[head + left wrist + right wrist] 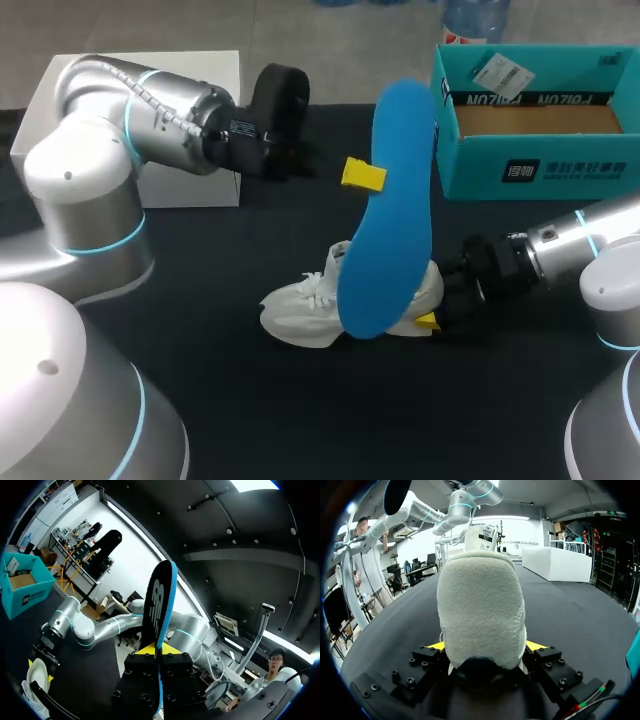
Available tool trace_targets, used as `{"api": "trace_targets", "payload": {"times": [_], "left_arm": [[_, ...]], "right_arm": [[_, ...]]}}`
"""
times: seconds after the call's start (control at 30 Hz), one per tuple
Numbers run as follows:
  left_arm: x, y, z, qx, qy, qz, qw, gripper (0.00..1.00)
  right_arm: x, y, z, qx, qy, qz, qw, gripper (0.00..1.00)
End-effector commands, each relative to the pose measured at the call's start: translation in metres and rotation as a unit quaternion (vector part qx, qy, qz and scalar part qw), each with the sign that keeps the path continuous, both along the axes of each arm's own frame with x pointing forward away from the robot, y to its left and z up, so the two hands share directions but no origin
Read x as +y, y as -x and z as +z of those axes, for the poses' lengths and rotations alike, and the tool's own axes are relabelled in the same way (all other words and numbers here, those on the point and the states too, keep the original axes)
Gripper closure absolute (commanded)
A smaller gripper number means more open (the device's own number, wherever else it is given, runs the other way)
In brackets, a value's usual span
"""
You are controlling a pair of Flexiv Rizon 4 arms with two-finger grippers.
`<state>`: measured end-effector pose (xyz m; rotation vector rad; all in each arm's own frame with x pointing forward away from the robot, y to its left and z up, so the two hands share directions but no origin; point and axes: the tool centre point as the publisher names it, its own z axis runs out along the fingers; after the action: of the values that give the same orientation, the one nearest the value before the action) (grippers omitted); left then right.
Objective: Take the shoe out of the shoebox, open the shoe tongue, remove and reinsert the insole, then place the shoe into the shoebox
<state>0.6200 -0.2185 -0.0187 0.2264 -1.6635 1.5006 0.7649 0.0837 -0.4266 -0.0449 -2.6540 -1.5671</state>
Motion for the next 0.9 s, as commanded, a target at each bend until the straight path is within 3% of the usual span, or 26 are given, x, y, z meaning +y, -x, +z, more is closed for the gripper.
{"api": "trace_targets", "payload": {"times": [0.03,0.5,0.9], "left_arm": [[0.008,0.009,0.008,0.012,0.013,0.023,1.0,1.0],[0.019,0.04,0.043,0.043,0.055,0.006,0.998,1.0],[0.024,0.052,0.053,0.031,0.081,-0.003,0.996,1.0]], "right_arm": [[0.003,0.001,-0.005,0.0,0.002,-0.001,1.0,1.0],[0.003,0.001,-0.005,0.0,0.002,-0.001,1.0,1.0],[0.003,0.001,-0.005,0.0,0.002,-0.001,1.0,1.0]]}}
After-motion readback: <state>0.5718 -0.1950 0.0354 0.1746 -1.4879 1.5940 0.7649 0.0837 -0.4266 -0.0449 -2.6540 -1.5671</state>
